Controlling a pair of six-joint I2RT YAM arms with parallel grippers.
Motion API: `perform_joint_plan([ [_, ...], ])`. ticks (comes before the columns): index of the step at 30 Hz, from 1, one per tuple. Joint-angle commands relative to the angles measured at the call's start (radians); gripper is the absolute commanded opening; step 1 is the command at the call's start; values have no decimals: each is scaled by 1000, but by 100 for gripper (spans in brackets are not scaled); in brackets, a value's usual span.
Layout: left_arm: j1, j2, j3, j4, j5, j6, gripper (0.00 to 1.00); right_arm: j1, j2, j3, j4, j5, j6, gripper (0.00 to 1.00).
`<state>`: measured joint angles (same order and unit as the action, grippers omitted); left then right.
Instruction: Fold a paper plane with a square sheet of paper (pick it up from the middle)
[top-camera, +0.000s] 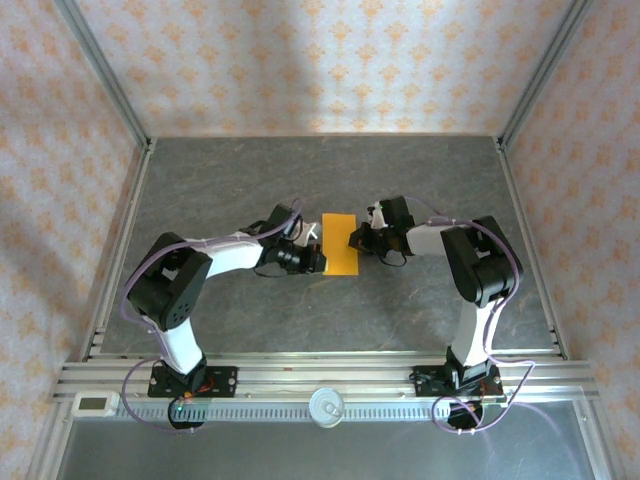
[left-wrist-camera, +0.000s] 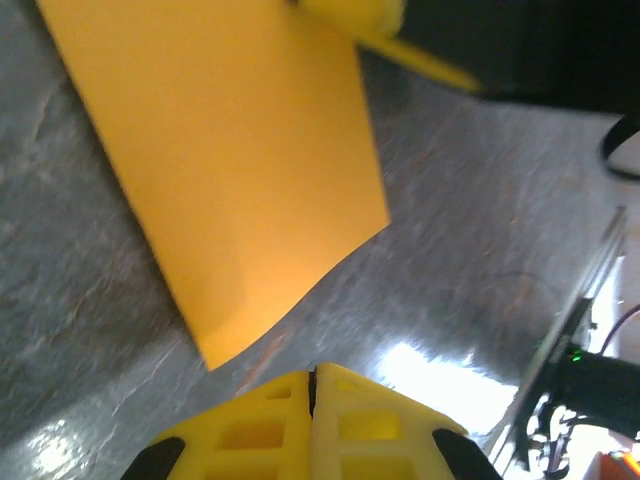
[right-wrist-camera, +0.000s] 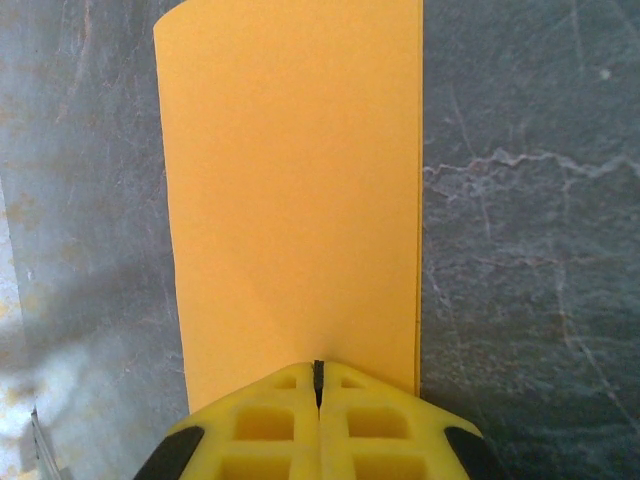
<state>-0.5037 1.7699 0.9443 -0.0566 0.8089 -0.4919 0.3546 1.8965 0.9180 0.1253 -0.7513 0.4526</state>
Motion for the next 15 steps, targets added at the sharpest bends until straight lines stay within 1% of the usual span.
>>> perform_joint_plan([
  [1, 17, 32, 71, 58, 29, -71, 0, -10, 62, -79, -253, 175, -16, 0],
  [7, 14, 137, 147, 68, 45, -81, 0, -9, 59, -81, -248, 174, -14, 0],
  [8, 11, 175, 154, 65, 48, -77, 0, -10, 61, -80, -248, 173, -15, 0],
  [11, 8, 208, 158, 29, 30, -53, 0, -9, 61, -82, -248, 175, -15, 0],
  [12, 7, 217, 154, 11, 20, -14, 0, -9, 61, -81, -247, 175, -14, 0],
  [15, 8, 229, 122, -42, 1, 40, 0, -9, 62, -85, -246, 175, -16, 0],
])
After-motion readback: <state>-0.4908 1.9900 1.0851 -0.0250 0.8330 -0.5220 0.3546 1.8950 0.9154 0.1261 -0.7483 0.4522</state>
